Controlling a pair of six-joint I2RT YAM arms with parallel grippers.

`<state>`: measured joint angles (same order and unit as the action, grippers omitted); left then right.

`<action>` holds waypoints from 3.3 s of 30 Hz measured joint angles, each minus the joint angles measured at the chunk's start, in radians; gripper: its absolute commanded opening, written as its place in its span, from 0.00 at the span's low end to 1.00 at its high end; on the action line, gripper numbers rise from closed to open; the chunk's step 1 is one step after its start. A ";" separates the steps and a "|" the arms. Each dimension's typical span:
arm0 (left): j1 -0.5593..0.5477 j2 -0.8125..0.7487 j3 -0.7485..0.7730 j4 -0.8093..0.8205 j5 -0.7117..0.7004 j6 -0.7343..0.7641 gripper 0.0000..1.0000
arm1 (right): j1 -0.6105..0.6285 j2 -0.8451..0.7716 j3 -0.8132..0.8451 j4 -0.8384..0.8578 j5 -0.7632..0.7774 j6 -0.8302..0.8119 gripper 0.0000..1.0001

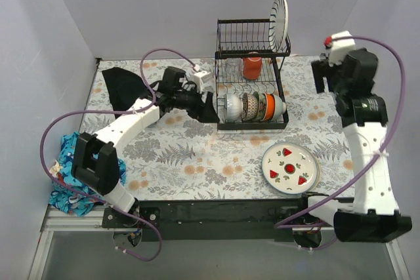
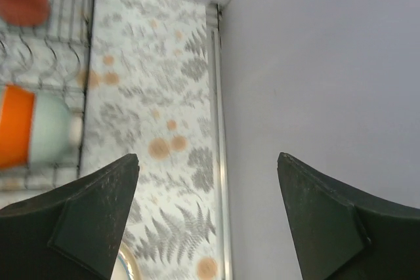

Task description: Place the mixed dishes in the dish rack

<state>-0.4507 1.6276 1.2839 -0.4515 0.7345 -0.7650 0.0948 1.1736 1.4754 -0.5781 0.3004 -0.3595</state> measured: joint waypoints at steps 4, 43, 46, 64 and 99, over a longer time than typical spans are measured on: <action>-0.211 -0.014 0.043 0.035 -0.011 -0.006 0.57 | -0.251 -0.127 -0.143 -0.111 -0.188 -0.117 0.93; -0.535 0.602 0.380 0.096 -0.215 -0.258 0.00 | -0.539 0.119 -0.483 -0.438 -0.797 -0.609 0.68; -0.535 0.598 0.380 0.087 -0.220 -0.216 0.00 | -0.539 0.177 -0.454 -0.479 -0.852 -0.675 0.67; -0.538 0.521 0.390 0.093 -0.256 -0.027 0.00 | -0.492 0.468 -0.346 -0.704 -1.002 -0.931 0.65; -0.068 -0.067 0.346 0.248 -0.674 0.055 0.86 | -0.279 0.296 0.098 -0.705 -1.065 -0.663 0.01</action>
<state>-0.5190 1.5604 1.6302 -0.2031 0.0601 -0.7105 -0.1844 1.4700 1.5730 -1.2831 -0.7650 -1.0222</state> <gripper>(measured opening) 0.861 0.165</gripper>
